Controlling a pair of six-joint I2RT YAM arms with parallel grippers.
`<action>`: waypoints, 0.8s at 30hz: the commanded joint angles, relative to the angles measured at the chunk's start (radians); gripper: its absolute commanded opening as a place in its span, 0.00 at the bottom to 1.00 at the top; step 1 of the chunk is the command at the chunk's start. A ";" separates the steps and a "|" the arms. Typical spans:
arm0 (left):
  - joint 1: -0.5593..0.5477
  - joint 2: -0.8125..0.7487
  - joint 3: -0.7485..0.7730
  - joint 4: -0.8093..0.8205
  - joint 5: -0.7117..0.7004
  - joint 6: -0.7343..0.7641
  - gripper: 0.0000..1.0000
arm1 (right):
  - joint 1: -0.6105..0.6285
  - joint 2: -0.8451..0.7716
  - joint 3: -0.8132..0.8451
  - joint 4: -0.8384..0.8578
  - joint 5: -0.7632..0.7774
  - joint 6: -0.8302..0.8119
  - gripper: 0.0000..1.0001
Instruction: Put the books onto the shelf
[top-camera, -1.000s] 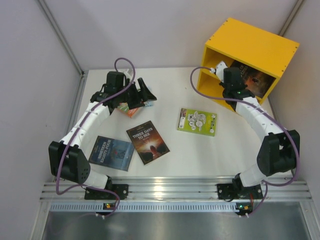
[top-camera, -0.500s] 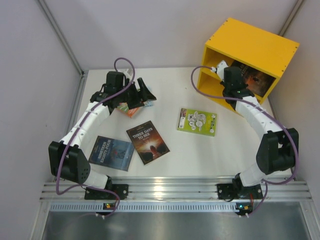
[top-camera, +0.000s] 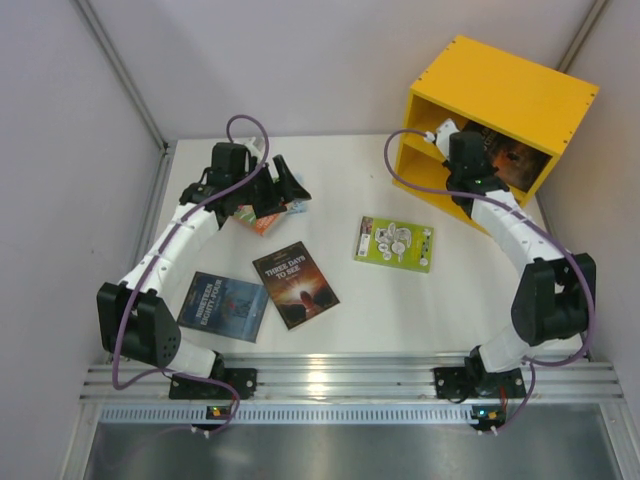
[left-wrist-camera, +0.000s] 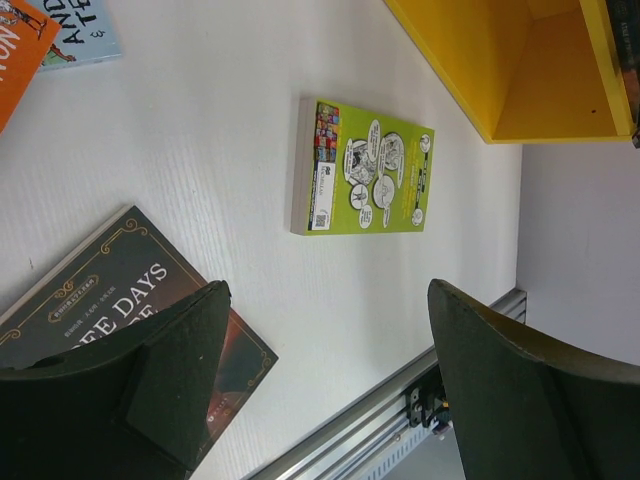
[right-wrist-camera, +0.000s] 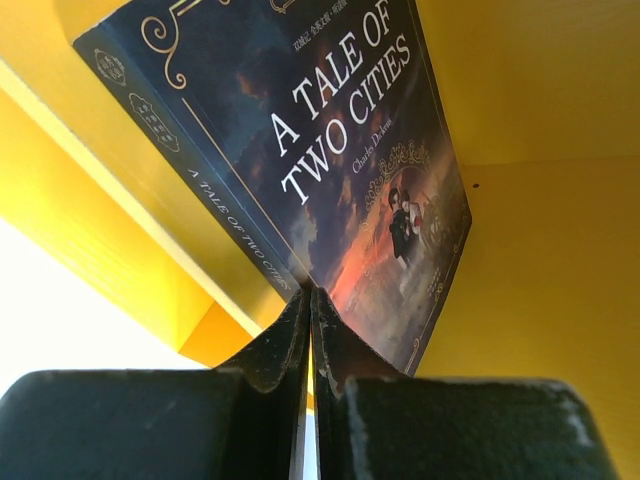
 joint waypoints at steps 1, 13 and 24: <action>0.006 -0.020 0.030 -0.010 -0.007 0.025 0.85 | -0.047 0.025 0.033 -0.002 0.035 0.008 0.01; 0.008 -0.043 0.019 -0.012 -0.033 0.033 0.85 | 0.015 -0.061 0.035 -0.081 -0.017 0.054 0.04; 0.000 -0.120 -0.074 -0.001 -0.001 0.083 0.79 | 0.269 -0.219 0.115 -0.466 -0.015 0.546 0.46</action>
